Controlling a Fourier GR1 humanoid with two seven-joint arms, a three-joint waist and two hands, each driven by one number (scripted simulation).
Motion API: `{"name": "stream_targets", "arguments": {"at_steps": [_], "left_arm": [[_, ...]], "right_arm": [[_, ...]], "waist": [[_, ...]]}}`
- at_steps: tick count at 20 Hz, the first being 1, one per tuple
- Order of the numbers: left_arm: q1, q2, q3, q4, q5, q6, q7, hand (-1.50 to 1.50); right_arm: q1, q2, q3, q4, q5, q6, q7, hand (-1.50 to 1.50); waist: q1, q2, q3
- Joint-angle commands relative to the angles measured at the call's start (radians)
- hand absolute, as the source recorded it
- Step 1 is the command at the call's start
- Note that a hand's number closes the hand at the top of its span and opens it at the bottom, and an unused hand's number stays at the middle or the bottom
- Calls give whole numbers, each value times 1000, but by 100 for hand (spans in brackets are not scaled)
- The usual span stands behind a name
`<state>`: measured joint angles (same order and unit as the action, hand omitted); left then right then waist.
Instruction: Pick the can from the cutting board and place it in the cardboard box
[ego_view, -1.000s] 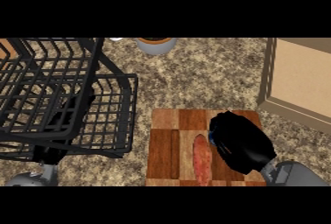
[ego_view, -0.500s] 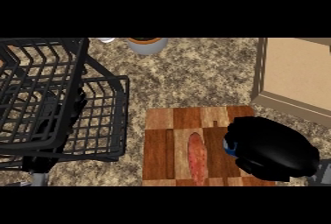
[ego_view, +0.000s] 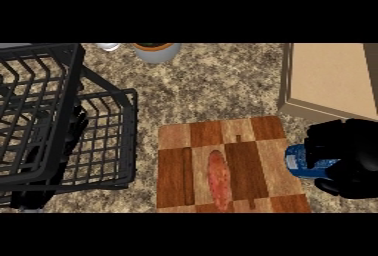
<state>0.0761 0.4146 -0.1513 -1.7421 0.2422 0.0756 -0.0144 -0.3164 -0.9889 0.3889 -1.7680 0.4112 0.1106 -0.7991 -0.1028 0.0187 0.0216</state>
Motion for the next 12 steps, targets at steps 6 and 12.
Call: {"name": "stream_targets", "arguments": {"at_steps": [6, 12], "left_arm": [[-9, 31, -33, -14, -35, -21, 3, 0], [-51, 31, -65, -17, -49, -24, 16, 0]], "right_arm": [[31, -143, -242, 257, -327, 121, -356, 150], [10, -242, -342, 436, -464, 204, -422, 150]], "waist": [[-17, 11, -4], [25, 18, -6]]}}
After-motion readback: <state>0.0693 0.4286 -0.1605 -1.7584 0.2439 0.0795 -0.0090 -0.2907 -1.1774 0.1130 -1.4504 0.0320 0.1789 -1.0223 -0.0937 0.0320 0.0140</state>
